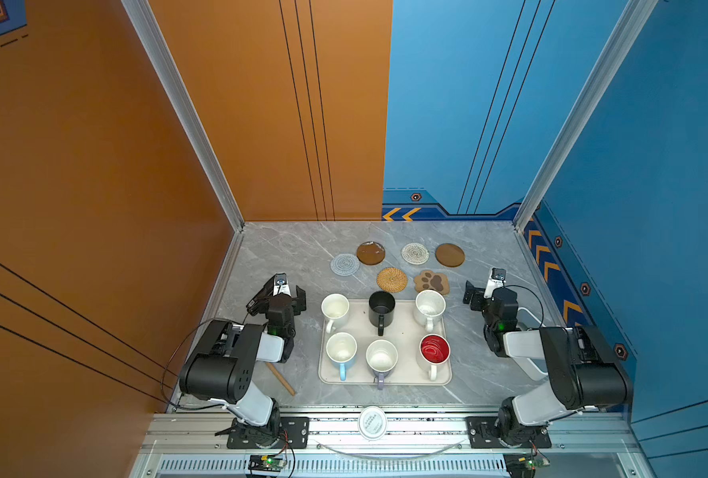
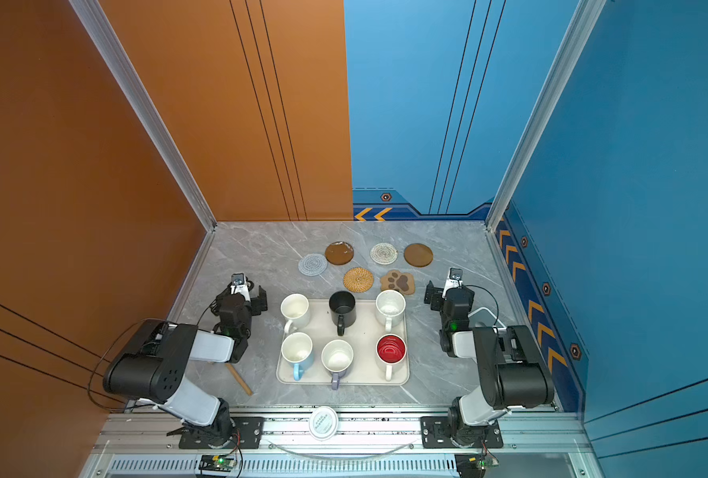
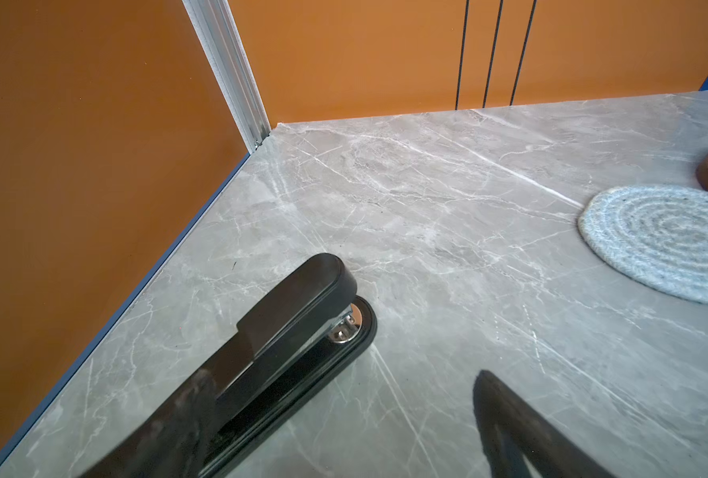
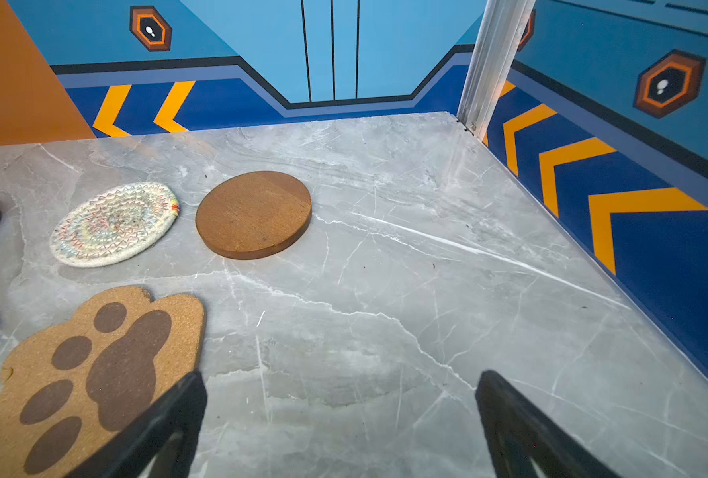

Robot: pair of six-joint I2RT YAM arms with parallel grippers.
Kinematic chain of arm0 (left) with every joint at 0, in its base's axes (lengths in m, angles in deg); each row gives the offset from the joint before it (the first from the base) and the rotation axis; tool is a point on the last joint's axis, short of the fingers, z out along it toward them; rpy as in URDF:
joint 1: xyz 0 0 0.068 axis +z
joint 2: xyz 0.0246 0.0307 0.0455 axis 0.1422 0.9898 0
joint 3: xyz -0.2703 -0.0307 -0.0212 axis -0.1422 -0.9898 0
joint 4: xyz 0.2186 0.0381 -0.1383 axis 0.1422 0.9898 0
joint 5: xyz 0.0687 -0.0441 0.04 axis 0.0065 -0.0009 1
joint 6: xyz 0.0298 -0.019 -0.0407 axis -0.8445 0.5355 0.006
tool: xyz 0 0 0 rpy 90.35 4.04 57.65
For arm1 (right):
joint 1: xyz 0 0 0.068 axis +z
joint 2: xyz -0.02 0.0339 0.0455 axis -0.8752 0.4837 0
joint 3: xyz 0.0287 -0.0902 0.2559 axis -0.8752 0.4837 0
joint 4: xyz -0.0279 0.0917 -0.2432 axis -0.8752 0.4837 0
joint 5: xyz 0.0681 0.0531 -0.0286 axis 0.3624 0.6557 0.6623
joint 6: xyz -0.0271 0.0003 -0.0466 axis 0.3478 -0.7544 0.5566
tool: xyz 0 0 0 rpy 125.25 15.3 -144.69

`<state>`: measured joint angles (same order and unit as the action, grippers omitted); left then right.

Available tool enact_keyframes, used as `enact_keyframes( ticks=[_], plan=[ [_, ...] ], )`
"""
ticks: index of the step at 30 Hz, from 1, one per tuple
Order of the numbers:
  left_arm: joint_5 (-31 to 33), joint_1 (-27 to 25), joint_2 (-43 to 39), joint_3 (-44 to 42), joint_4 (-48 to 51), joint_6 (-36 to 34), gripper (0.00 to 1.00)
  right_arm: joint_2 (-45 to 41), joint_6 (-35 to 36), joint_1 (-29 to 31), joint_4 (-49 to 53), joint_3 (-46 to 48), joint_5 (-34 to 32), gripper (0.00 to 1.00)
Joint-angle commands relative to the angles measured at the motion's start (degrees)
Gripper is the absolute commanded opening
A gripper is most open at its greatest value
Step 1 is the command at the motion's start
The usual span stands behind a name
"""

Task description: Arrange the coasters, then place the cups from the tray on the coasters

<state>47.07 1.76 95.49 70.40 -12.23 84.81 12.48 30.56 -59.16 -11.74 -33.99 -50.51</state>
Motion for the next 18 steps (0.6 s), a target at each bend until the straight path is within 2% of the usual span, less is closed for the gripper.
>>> enact_keyframes(
  ticks=[1,18],
  plan=[
    [-0.15,0.11,-0.48,0.99,0.31,-0.05,0.98,0.39,0.5,0.02,-0.39,-0.08,0.93,1.0],
    [-0.83,0.43,-0.48,1.07,0.75,0.12,0.98,0.39,0.48,-0.07,-0.39,-0.1,0.95,1.0]
  ],
)
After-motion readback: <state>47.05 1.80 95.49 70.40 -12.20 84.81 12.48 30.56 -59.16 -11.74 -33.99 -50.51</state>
